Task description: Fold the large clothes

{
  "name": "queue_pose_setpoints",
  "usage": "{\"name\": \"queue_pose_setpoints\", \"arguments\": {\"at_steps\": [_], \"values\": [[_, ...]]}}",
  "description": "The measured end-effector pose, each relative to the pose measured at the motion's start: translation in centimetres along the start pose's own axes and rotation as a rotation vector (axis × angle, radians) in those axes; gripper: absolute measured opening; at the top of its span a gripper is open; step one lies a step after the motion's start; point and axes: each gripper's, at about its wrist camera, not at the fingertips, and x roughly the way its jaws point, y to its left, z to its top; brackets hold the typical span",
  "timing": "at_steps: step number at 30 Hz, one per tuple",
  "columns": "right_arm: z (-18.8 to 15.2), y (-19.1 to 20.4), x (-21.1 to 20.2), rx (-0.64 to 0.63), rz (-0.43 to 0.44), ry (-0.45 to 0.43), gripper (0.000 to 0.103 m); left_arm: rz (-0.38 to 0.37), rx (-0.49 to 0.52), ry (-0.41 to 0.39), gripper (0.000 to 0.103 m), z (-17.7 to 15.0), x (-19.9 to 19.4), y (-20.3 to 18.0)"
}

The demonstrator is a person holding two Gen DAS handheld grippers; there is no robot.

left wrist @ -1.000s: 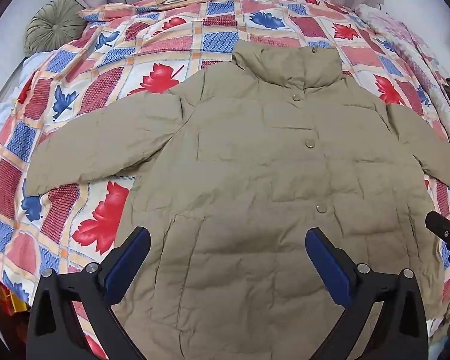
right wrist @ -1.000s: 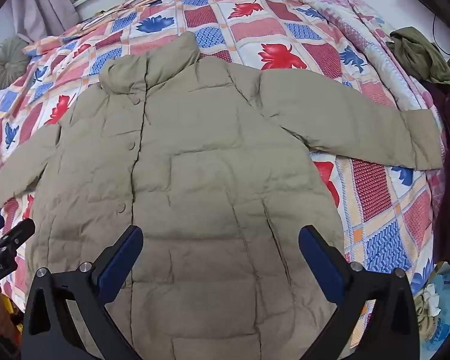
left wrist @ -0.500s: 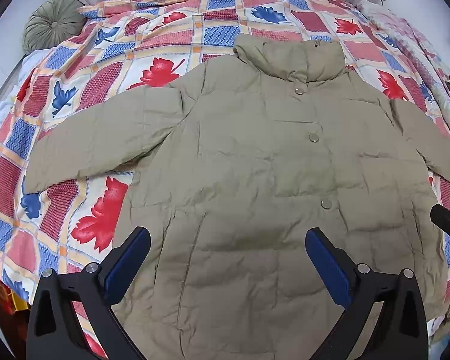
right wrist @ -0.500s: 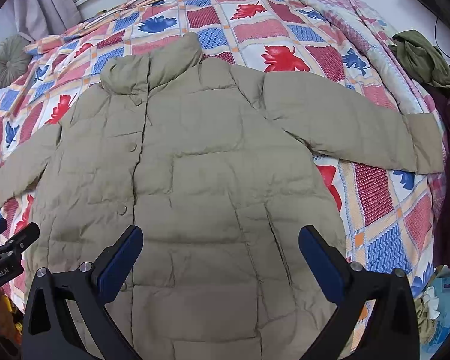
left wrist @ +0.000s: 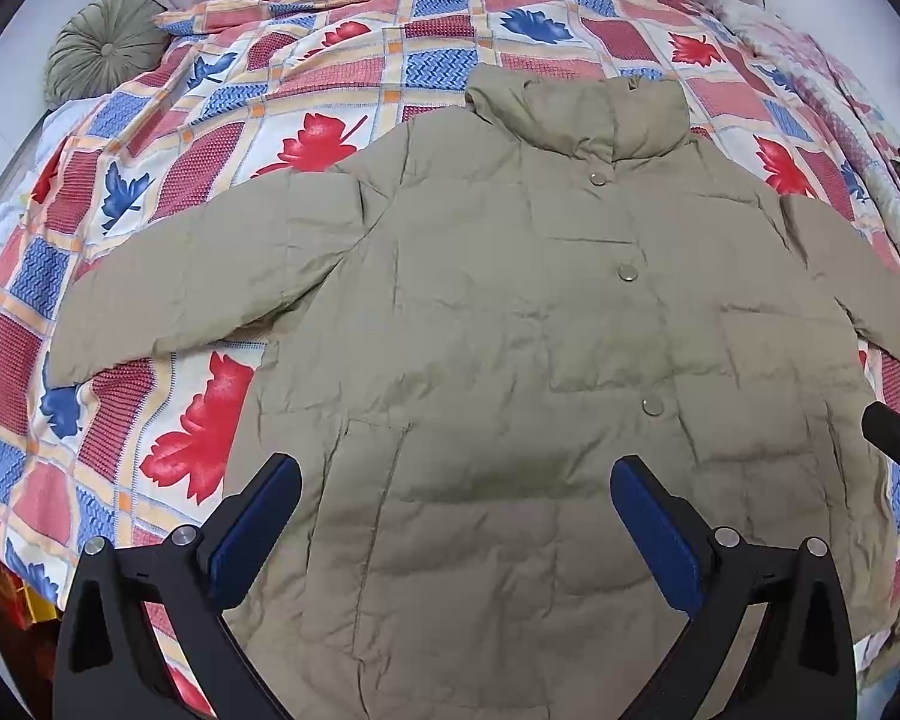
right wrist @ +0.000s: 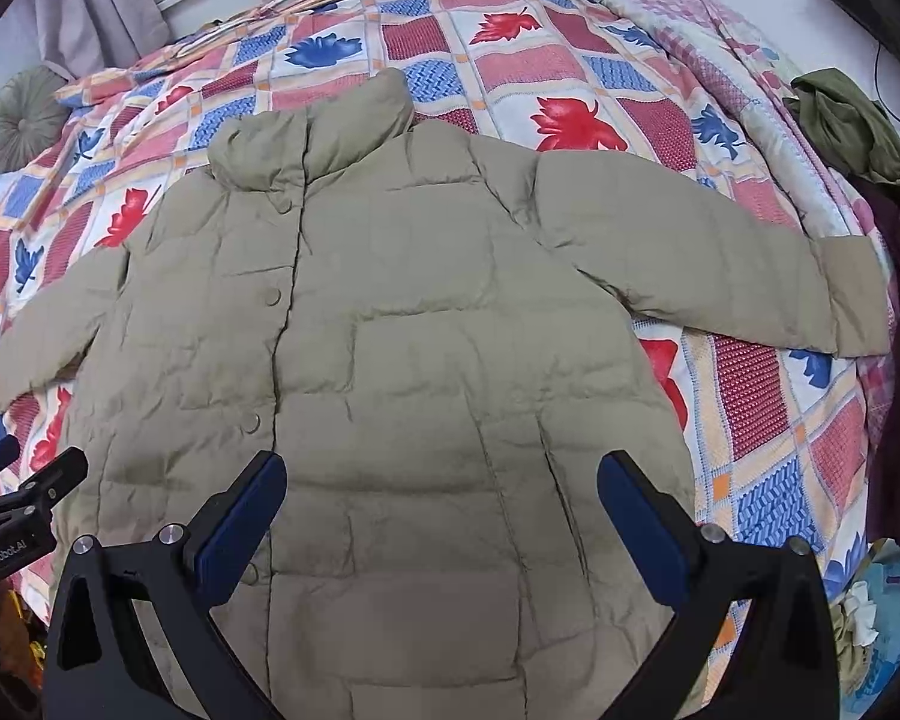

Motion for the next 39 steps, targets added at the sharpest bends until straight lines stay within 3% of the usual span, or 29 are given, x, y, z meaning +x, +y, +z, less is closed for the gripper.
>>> {"name": "queue_pose_setpoints", "arguments": {"at_steps": [39], "values": [[0.38, 0.34, -0.17, -0.001, 0.021, -0.005, 0.103, -0.002, 0.002, 0.005, 0.103, -0.01, 0.12, -0.51]]}}
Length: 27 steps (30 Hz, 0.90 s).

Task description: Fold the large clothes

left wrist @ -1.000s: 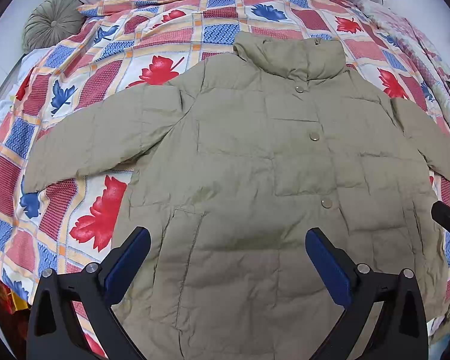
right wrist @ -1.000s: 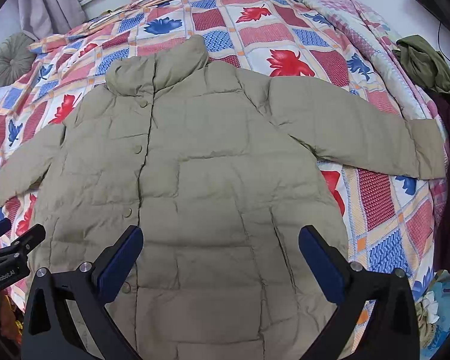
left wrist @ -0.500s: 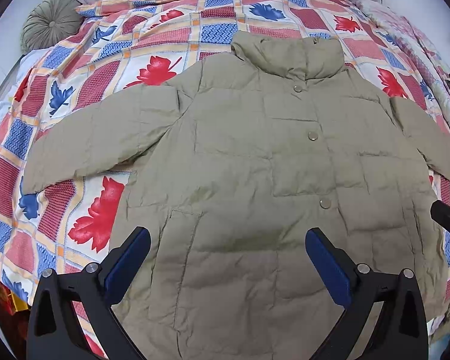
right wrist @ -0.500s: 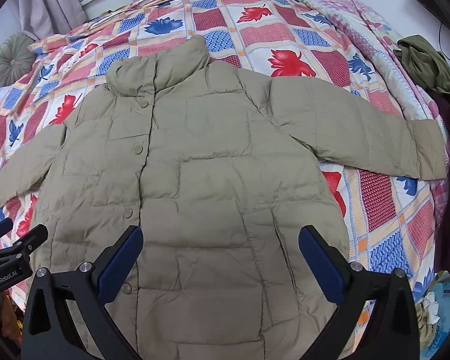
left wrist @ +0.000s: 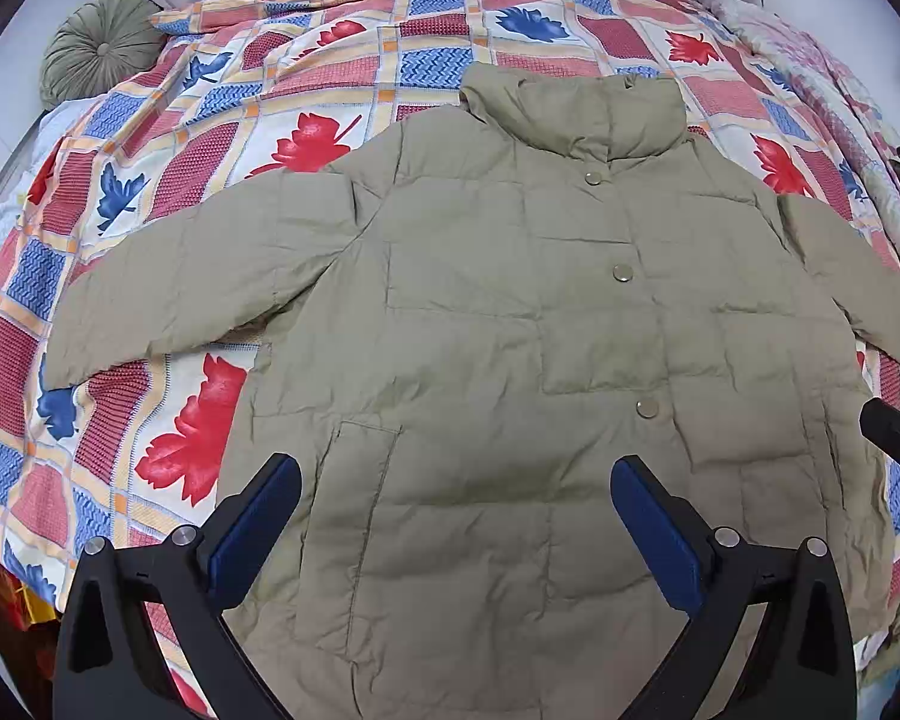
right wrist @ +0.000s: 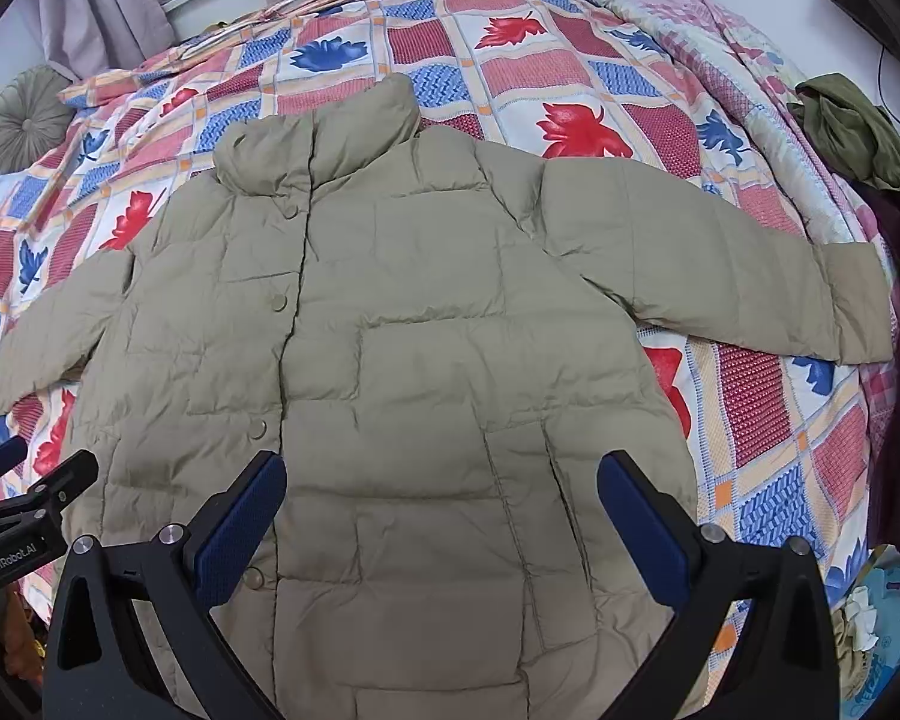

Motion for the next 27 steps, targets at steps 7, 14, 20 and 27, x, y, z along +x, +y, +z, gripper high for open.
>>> {"name": "queue_pose_setpoints", "arguments": {"at_steps": [7, 14, 20, 27], "values": [[-0.08, -0.01, -0.02, 0.000, 0.004, -0.001, 0.103, 0.000, -0.002, 0.000, 0.103, 0.28, -0.10, -0.28], [-0.03, 0.14, -0.08, -0.002, 0.008, -0.001, 0.103, 0.000, -0.002, 0.000, 0.103, 0.31, -0.18, -0.28], [0.02, 0.33, -0.14, -0.002, 0.008, -0.004, 0.103, -0.001, -0.003, -0.001, 0.103, 0.26, -0.29, -0.19], [-0.03, 0.36, -0.13, -0.002, 0.011, -0.004, 0.103, -0.002, -0.005, -0.002, 0.103, 0.15, -0.36, 0.05]]}}
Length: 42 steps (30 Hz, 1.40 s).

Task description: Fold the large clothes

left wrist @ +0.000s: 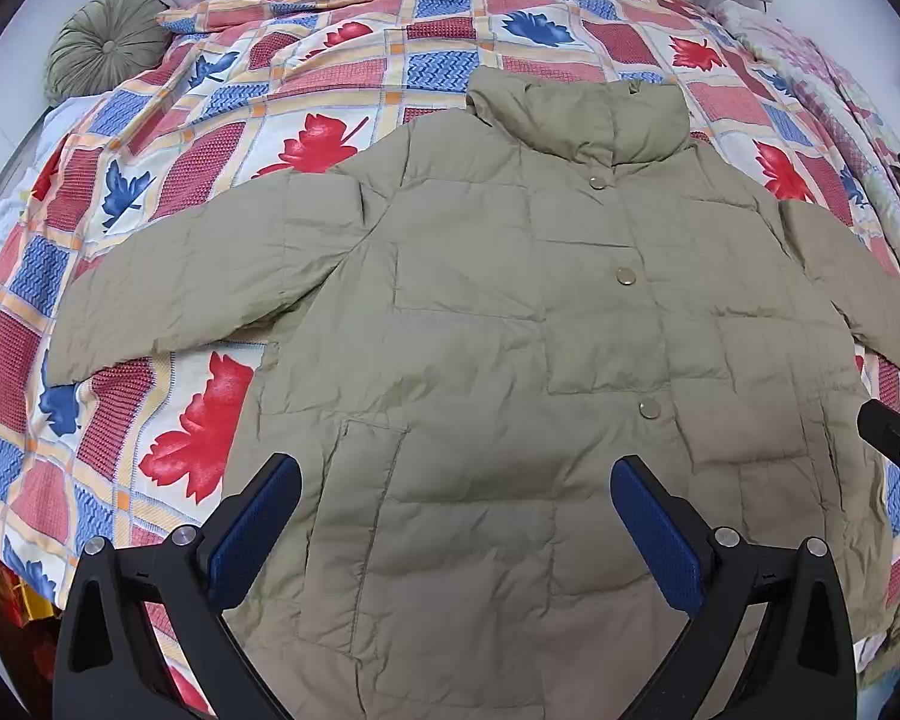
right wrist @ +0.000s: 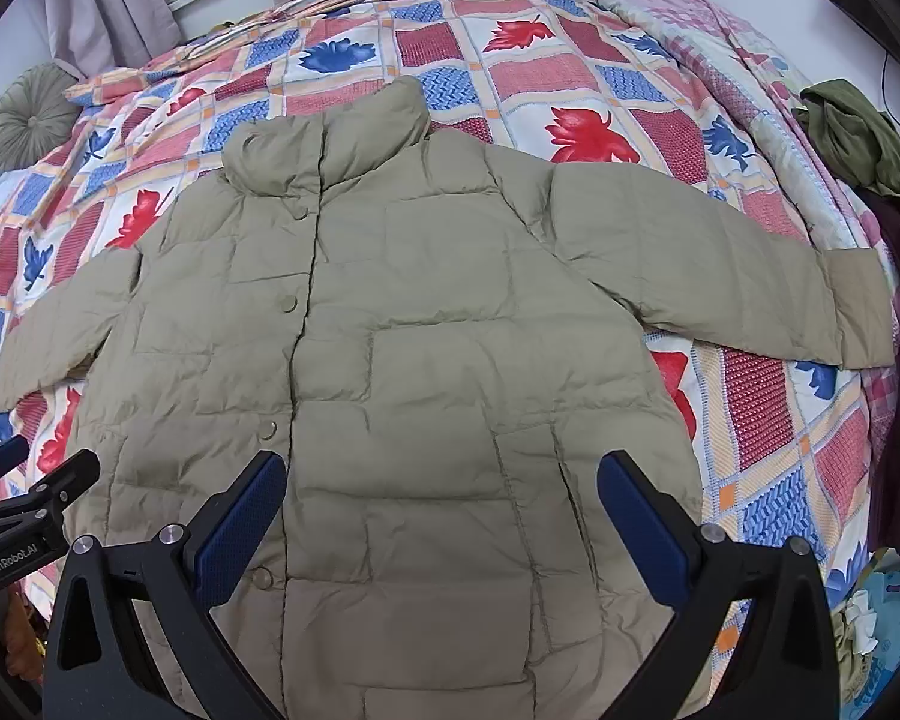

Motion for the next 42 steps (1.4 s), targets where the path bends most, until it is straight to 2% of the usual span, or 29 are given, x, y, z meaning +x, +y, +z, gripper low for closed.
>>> {"name": "queue_pose_setpoints", "arguments": {"at_steps": [17, 23, 27, 33, 38, 42], "values": [[0.0, 0.2, 0.1, -0.003, 0.004, 0.001, 0.103, -0.002, -0.001, -0.001, 0.103, 0.1, -0.1, 0.0], [0.2, 1.6, 0.1, -0.007, 0.007, 0.011, 0.103, -0.007, -0.006, 0.004, 0.103, -0.2, 0.2, 0.8], [-0.1, 2.4, 0.6, -0.019, 0.033, 0.025, 0.103, -0.060, -0.052, 0.018, 0.103, -0.3, 1.0, 2.5], [-0.2, 3.8, 1.9, -0.005, 0.092, 0.045, 0.103, -0.128, -0.135, 0.010, 0.103, 0.1, 2.7, 6.8], [-0.2, 7.0, 3.0, -0.031, 0.146, 0.048, 0.103, -0.150, -0.249, -0.004, 0.103, 0.4, 5.0, 13.3], [-0.6, 11.4, 4.2, -0.121, 0.224, 0.121, 0.103, -0.268, -0.424, -0.034, 0.103, 0.4, 7.6, 20.6]]}}
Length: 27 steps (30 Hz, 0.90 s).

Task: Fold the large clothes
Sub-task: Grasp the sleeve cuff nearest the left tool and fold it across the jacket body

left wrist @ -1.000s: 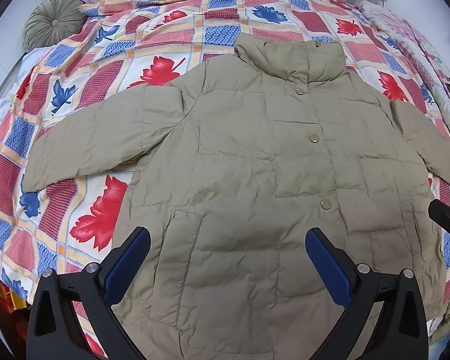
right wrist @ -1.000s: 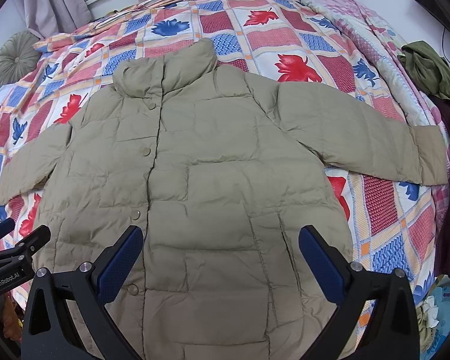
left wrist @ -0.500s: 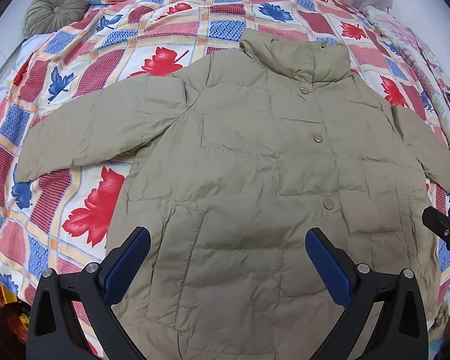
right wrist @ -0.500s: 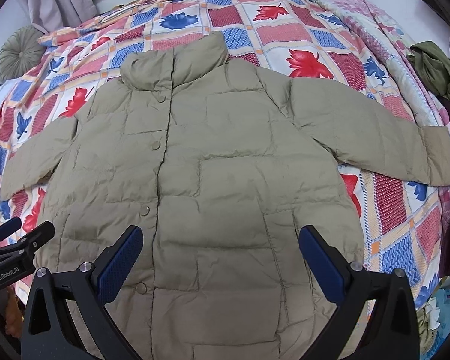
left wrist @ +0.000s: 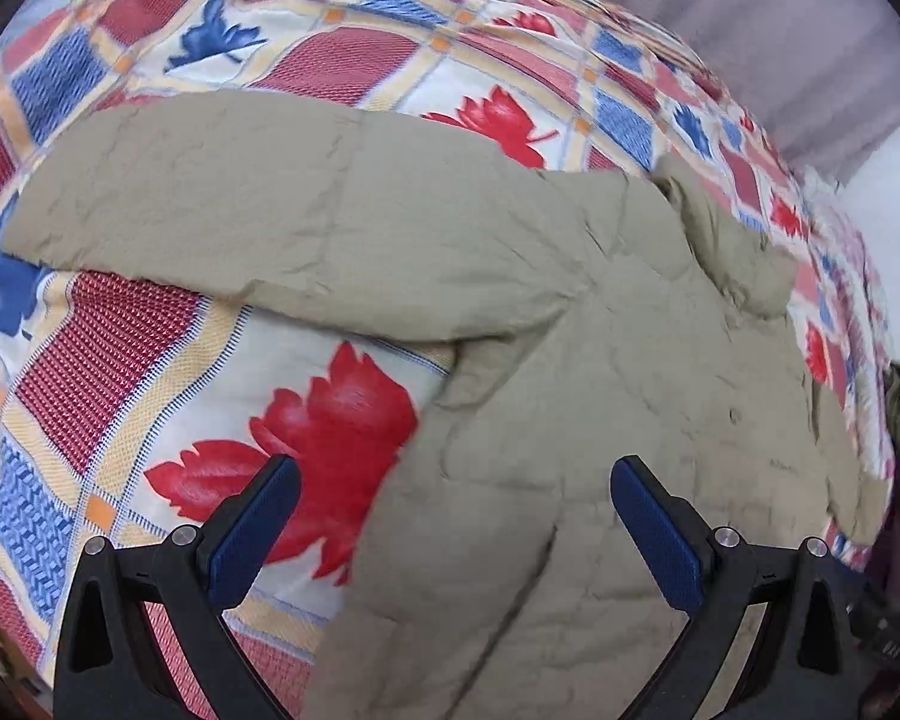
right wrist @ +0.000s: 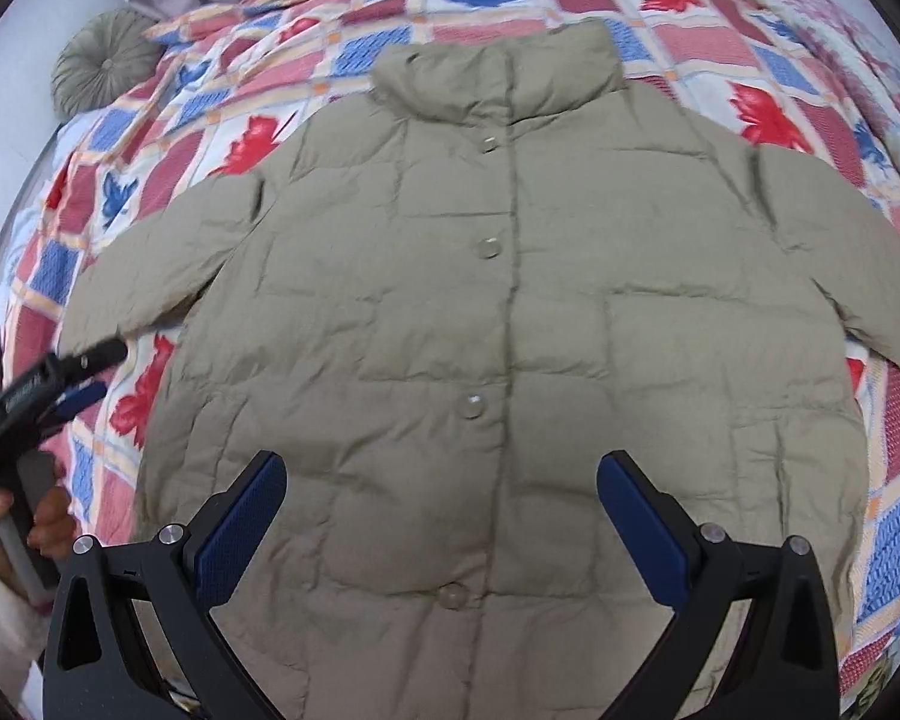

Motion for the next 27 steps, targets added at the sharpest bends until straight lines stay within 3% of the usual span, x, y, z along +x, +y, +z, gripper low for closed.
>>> {"name": "queue_pose_setpoints", "arguments": {"at_steps": [4, 7, 14, 16, 18, 19, 21, 23, 25, 27], "values": [[-0.3, 4.3, 1.8, -0.127, -0.025, 0.023, 0.103, -0.134, -0.212, -0.021, 0.103, 2.7, 2.0, 7.4], [-0.7, 6.2, 3.4, -0.137, 0.005, 0.056, 0.103, -0.178, -0.311, -0.020, 0.103, 4.3, 4.0, 11.0], [-0.5, 7.8, 5.1, -0.094, 0.045, 0.073, 0.103, -0.174, -0.340, -0.107, 0.096, 9.5, 5.6, 14.0], [-0.1, 7.7, 5.3, -0.059, 0.061, 0.064, 0.103, -0.137, -0.314, -0.129, 0.069, 11.0, 5.7, 14.0], [0.6, 7.7, 5.5, -0.024, 0.079, 0.054, 0.103, -0.139, -0.255, -0.126, 0.016, 12.1, 5.9, 14.0], [1.1, 7.7, 5.6, -0.003, 0.091, 0.048, 0.103, -0.162, -0.220, -0.125, 0.009, 12.6, 5.9, 13.8], [2.1, 7.8, 5.8, 0.037, 0.109, 0.028, 0.103, -0.126, -0.167, -0.145, 0.008, 13.1, 5.0, 12.9], [3.4, 8.0, 6.1, 0.071, 0.133, -0.009, 0.093, -0.099, -0.103, -0.195, 0.008, 13.2, 3.0, 11.7], [4.9, 8.4, 6.8, 0.099, 0.165, -0.025, 0.026, -0.094, -0.055, -0.239, 0.008, 12.9, 0.7, 10.6], [6.6, 8.9, 8.2, 0.143, 0.207, -0.033, 0.021, -0.085, 0.001, -0.281, 0.008, 12.7, -1.4, 9.1]]}}
